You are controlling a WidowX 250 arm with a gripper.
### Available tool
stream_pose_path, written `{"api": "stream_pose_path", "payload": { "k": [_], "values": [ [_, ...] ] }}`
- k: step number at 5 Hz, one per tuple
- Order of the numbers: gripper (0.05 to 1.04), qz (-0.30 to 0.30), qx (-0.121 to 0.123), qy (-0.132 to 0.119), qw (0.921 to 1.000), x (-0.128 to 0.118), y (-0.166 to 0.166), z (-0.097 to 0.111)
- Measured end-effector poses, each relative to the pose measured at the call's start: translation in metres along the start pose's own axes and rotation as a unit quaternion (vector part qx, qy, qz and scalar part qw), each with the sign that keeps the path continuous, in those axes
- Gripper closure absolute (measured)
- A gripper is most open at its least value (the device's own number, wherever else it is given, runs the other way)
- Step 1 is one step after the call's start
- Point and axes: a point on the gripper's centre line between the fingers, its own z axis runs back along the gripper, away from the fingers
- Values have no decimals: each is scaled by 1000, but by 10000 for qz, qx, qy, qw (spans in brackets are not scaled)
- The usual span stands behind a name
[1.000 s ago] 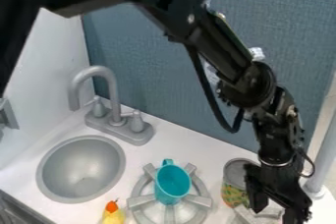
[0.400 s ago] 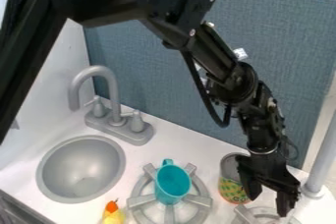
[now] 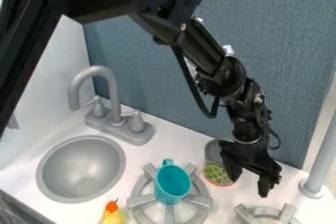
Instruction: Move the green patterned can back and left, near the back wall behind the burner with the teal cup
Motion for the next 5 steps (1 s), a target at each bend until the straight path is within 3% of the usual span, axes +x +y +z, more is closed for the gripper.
{"api": "stream_pose_path", "payload": {
  "k": [1,2,3,4,5],
  "values": [
    [81,-49,278,43,9996,-1,11,0],
    [81,39,585,-94,9982,2,20,1],
    [81,490,903,-394,9939,-6,30,17],
    [81,485,875,-553,9934,-5,29,22],
    [81,430,720,-639,9944,-21,25,33]
  ]
}}
